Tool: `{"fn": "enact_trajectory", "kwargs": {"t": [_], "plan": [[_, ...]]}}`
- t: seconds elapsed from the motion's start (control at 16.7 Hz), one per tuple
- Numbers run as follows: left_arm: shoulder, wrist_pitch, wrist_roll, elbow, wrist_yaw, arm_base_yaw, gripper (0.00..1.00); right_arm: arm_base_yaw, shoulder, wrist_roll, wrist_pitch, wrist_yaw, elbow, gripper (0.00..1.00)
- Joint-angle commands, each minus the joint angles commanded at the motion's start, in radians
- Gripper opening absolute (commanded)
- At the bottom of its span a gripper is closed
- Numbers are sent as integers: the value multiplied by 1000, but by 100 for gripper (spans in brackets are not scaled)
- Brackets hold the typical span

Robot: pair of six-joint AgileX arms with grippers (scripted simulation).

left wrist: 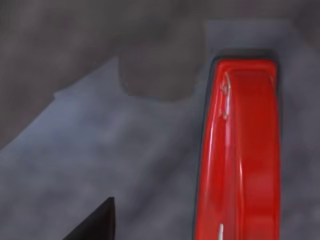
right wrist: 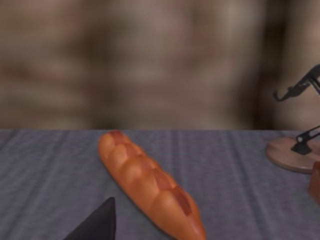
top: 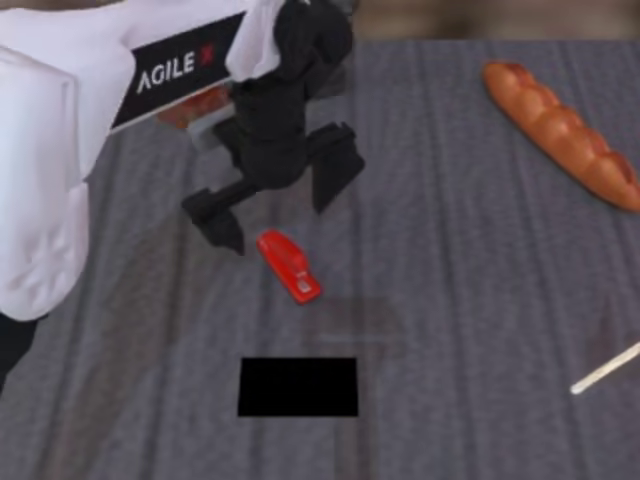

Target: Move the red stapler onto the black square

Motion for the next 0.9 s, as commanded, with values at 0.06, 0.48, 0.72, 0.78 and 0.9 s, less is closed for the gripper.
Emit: {"fn": "enact_trajectory", "kwargs": {"t": [0.06, 0.48, 0.72, 0.78, 0.9], "plan": [[6, 49, 0, -39, 0, 0, 100, 0, 0, 0, 0, 0, 0, 100], [24, 149, -1, -130, 0, -1, 100, 0, 0, 0, 0, 0, 0, 100], [24, 149, -1, -130, 0, -1, 70, 0, 0, 0, 0, 0, 0, 100], [24, 149, -1, -130, 0, -1, 62, 0, 0, 0, 0, 0, 0, 100], [24, 149, -1, -130, 0, -1, 47, 0, 0, 0, 0, 0, 0, 100]]}}
